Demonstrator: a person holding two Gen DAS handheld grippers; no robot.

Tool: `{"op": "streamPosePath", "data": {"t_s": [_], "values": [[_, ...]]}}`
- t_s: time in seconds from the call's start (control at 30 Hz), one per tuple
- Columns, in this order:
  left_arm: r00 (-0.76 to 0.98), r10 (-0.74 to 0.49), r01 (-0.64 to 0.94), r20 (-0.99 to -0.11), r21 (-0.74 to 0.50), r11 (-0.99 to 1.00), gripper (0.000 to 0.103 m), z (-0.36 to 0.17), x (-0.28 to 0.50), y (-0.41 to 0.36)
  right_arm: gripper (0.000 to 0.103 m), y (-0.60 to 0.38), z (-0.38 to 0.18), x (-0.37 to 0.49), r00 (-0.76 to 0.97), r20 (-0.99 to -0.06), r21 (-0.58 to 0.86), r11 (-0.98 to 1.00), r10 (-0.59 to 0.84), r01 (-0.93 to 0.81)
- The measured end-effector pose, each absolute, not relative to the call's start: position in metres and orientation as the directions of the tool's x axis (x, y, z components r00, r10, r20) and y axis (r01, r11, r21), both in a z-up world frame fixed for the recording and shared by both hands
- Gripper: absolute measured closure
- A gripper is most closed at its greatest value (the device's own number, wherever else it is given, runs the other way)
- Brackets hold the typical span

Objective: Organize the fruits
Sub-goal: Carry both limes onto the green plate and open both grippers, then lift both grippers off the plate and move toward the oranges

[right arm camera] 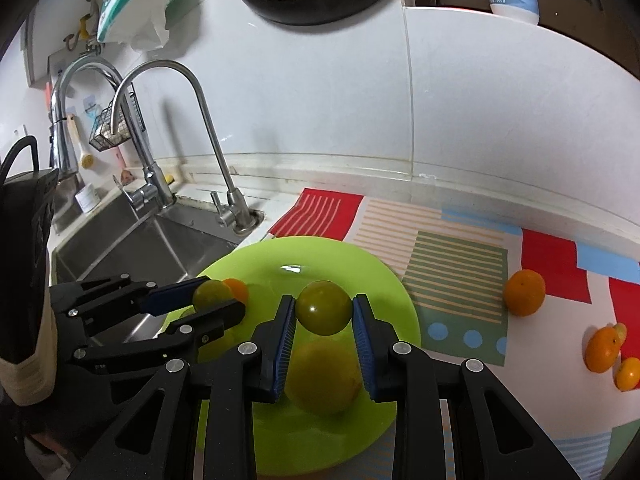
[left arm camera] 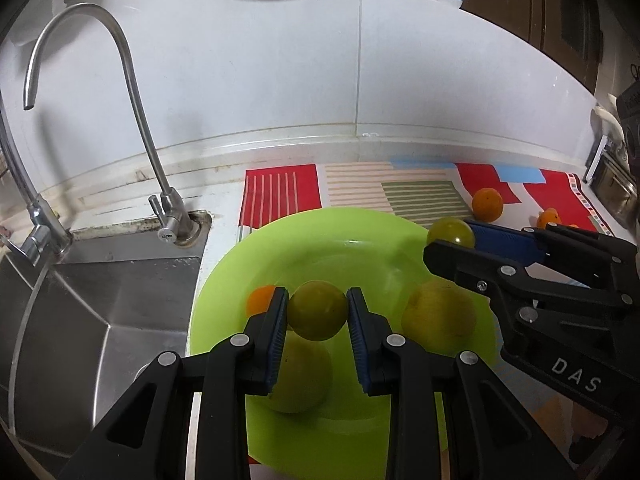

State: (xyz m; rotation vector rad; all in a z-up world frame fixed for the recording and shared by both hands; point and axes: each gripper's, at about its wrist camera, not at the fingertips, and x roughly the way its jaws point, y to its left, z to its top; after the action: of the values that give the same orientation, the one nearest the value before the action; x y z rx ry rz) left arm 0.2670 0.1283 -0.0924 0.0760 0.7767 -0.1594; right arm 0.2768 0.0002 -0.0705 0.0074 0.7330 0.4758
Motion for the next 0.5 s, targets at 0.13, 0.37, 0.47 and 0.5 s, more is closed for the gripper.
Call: {"op": "streamPosePath", "data": {"t_s": [0.13,0.37,0.47,0.5], "values": [[0.71,-0.111,0.167,-0.696,0.013,0.986,0.071,-0.091,0.267,0.13,0.073,0.0,-0.072,0.28,0.645,-0.639,0.173,0.896,0.418,-0.409],[0.737,-0.084,0.135,-0.671,0.024,0.991,0.056,-0.08,0.257,0.132,0.067,-0.003,-0.065,0.273,0.665,-0.622,0.16,0.899,0.413,-0.408],[0.746,-0.074,0.122,-0.662,0.027,0.992,0.052,-0.074,0.249,0.132,0.066,-0.008,-0.058,0.265,0.682,-0.612,0.153,0.906,0.401,-0.395],[0.75,-0.072,0.12,-0.657,0.028,0.992,0.049,-0.071,0.245,0.132,0.066,-0.01,-0.056,0.263,0.683,-0.611,0.153,0.907,0.399,-0.392]]}}
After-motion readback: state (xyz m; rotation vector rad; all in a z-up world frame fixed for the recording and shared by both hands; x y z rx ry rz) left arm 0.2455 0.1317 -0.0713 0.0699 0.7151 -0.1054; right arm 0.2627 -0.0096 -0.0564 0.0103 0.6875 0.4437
